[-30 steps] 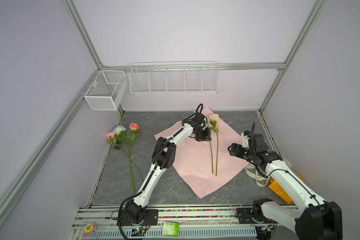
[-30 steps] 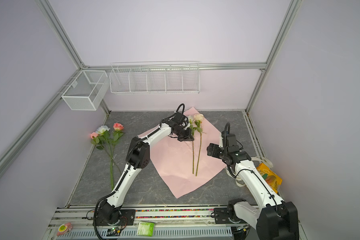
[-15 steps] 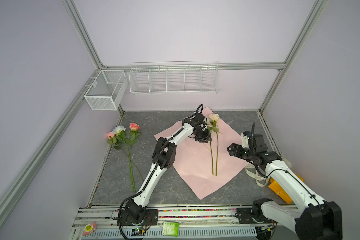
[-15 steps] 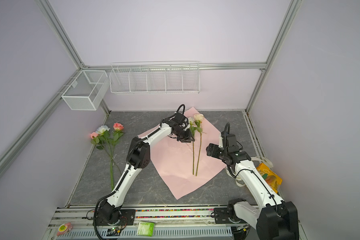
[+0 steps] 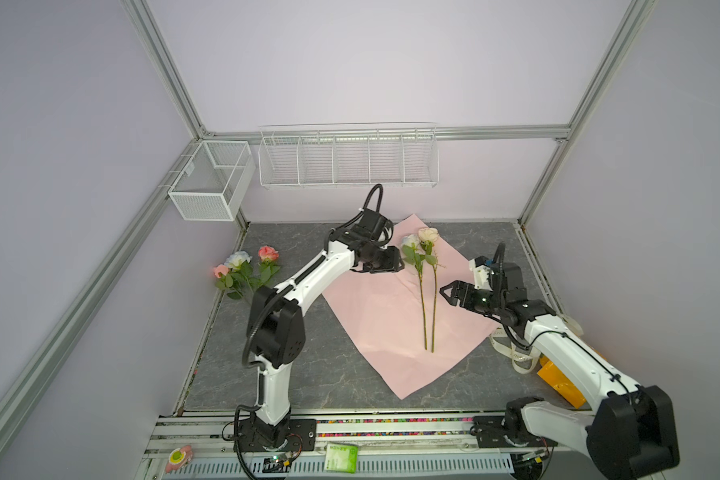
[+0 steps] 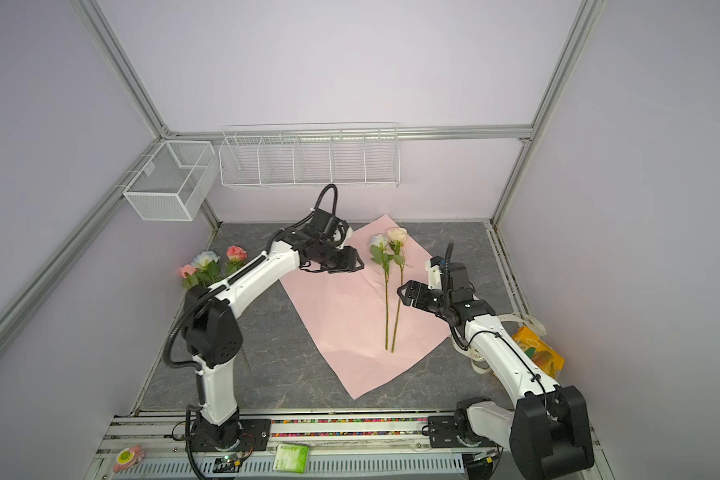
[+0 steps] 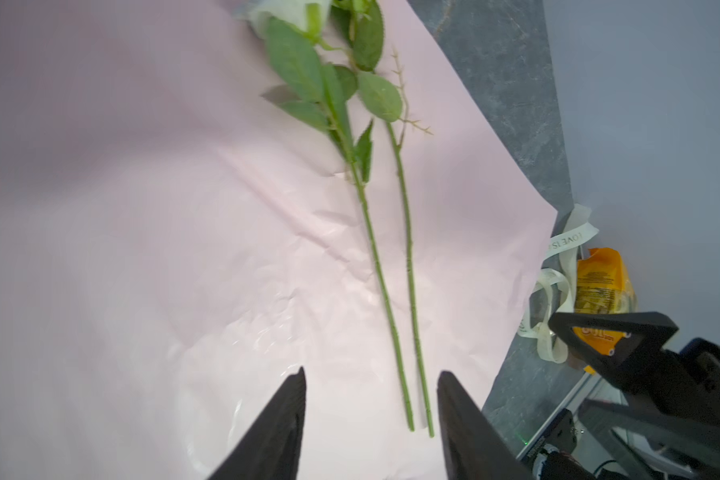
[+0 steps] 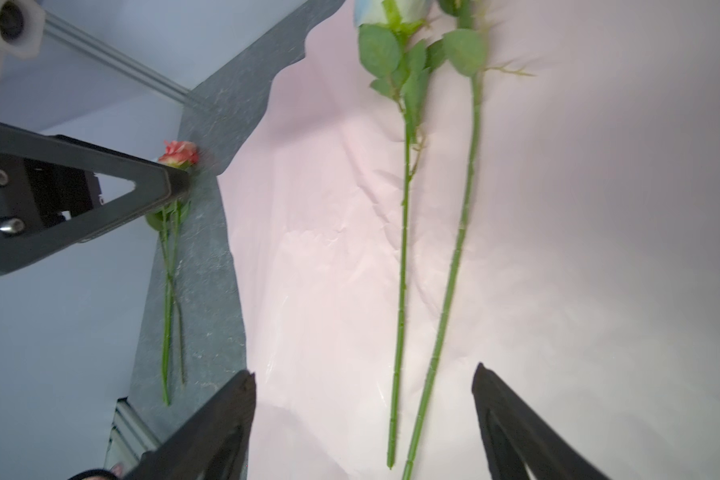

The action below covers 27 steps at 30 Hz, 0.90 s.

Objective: Tie the bouquet of fake flowers
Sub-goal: 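Move the left gripper back to the roses while right moves over the paper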

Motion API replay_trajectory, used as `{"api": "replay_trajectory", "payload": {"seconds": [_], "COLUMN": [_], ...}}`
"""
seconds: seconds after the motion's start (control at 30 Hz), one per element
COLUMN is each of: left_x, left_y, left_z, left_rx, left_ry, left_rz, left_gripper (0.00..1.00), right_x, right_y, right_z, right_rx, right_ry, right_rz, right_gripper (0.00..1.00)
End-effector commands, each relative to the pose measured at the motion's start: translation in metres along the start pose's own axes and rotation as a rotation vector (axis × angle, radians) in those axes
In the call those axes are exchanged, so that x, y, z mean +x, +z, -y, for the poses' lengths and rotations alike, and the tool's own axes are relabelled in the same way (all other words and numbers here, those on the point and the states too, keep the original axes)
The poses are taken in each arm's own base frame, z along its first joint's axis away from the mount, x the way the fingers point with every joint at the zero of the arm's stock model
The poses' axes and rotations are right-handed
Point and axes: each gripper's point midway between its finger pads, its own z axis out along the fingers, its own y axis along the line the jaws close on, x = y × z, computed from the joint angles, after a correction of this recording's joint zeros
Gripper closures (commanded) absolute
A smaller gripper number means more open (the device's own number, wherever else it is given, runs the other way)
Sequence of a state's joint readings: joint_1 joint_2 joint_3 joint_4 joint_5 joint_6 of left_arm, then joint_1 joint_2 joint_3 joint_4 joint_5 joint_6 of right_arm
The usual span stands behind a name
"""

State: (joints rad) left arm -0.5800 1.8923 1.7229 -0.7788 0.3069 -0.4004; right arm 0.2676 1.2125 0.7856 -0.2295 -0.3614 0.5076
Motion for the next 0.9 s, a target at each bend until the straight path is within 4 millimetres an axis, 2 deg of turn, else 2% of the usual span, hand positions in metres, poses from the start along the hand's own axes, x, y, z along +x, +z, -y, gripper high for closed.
{"api": "replay_trajectory", "payload": {"seconds": [0.0,0.03,0.07,0.1,0.17,0.2,0.3,0.4,0.53,0.7,0.87], "left_x": [0.012,0.02,0.03,0.043,0.067,0.079,0.103,0.114,0.116,0.118,0.118], "left_y": [-0.03,-0.043,-0.059,-0.074,-0.101,-0.112,-0.133,-0.143,-0.144,-0.15,-0.156], "left_z": [-0.108,-0.135,-0.164,-0.192,-0.244,-0.265,-0.307,-0.328,-0.347,-0.367,-0.393], "left_rx": [-0.215,-0.269,-0.32,-0.362,-0.431,-0.443,-0.486,-0.568,-0.647,-0.726,-0.77], "left_ry": [-0.127,-0.173,-0.236,-0.302,-0.459,-0.526,-0.658,-0.683,-0.674,-0.7,-0.704], "left_rz": [0.038,0.048,0.064,0.078,0.098,0.107,0.124,0.092,0.024,-0.013,-0.044], "left_gripper": [0.51,0.51,0.51,0.52,0.52,0.53,0.54,0.54,0.54,0.54,0.64], "right_x": [-0.003,0.001,0.002,0.007,0.017,0.021,0.033,0.048,0.063,0.077,0.082], "right_y": [0.013,0.019,0.023,0.029,0.039,0.044,0.058,0.071,0.081,0.09,0.098], "right_z": [-0.049,-0.058,-0.07,-0.079,-0.095,-0.101,-0.119,-0.137,-0.151,-0.158,-0.154], "right_rx": [-0.155,-0.164,-0.177,-0.191,-0.214,-0.217,-0.247,-0.272,-0.27,-0.288,-0.284], "right_ry": [-0.105,-0.136,-0.171,-0.201,-0.252,-0.272,-0.332,-0.394,-0.463,-0.485,-0.486], "right_rz": [-0.031,-0.053,-0.07,-0.096,-0.138,-0.153,-0.194,-0.257,-0.298,-0.335,-0.354], "right_gripper": [0.14,0.14,0.04,0.11,0.11,0.11,0.11,0.11,0.11,0.11,0.11]}}
